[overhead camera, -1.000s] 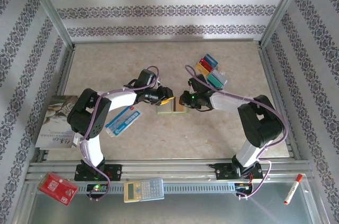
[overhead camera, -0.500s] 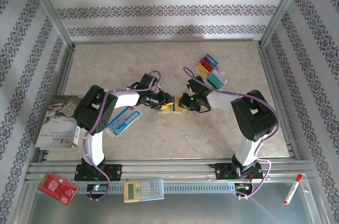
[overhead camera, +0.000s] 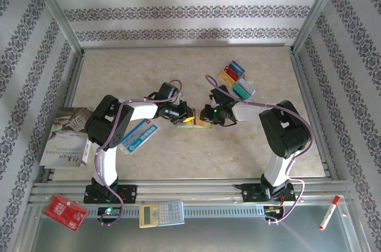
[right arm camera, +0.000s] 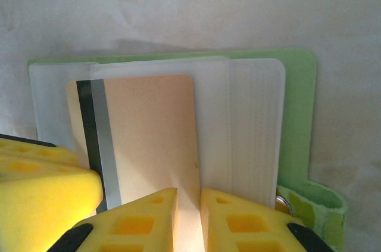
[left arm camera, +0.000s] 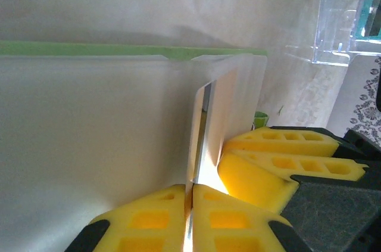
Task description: Take the credit cards out of the card holder
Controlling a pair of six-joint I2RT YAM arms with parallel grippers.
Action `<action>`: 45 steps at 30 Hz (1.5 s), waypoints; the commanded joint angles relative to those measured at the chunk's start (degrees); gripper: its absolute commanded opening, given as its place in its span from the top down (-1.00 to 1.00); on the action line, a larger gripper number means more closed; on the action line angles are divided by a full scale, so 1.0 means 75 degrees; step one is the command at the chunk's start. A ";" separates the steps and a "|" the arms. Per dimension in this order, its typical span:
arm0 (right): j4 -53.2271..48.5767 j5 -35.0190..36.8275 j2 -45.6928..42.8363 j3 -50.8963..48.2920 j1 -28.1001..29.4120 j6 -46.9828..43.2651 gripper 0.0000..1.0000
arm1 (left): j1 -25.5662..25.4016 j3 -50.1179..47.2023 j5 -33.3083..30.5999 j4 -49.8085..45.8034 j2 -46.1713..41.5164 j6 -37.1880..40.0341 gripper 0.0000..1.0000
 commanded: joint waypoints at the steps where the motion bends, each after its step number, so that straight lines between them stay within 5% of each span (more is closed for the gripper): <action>1: -0.0406 0.0270 0.0174 0.0009 -0.0076 0.0004 0.57 | 0.0049 0.0111 0.0051 -0.0094 -0.0079 0.0262 0.84; 17: -0.0347 0.0496 0.0012 -0.0167 -0.0243 0.0115 0.57 | 0.0583 -0.0126 -0.0652 -0.2220 -0.1413 0.1707 0.96; 24: 0.0506 0.0003 -0.1115 -0.0212 -0.0399 0.0223 0.49 | 0.0875 -0.0034 -0.1089 -0.2775 -0.2592 0.2005 0.96; 35: 0.2059 -0.1879 -0.2843 -0.0251 -0.0834 0.0925 -0.22 | 0.0775 -0.0557 -0.0299 0.0668 -0.3654 -0.0155 0.98; 40: 0.3748 -0.2866 -0.2712 -0.0449 -0.0911 0.2071 -0.31 | 0.0661 -0.0556 0.0164 0.1916 -0.3492 -0.1030 0.98; 45: 0.4063 -0.3185 -0.2634 -0.0266 -0.0867 0.2251 -0.30 | 0.0563 -0.0430 0.0420 0.2334 -0.3344 -0.1365 0.98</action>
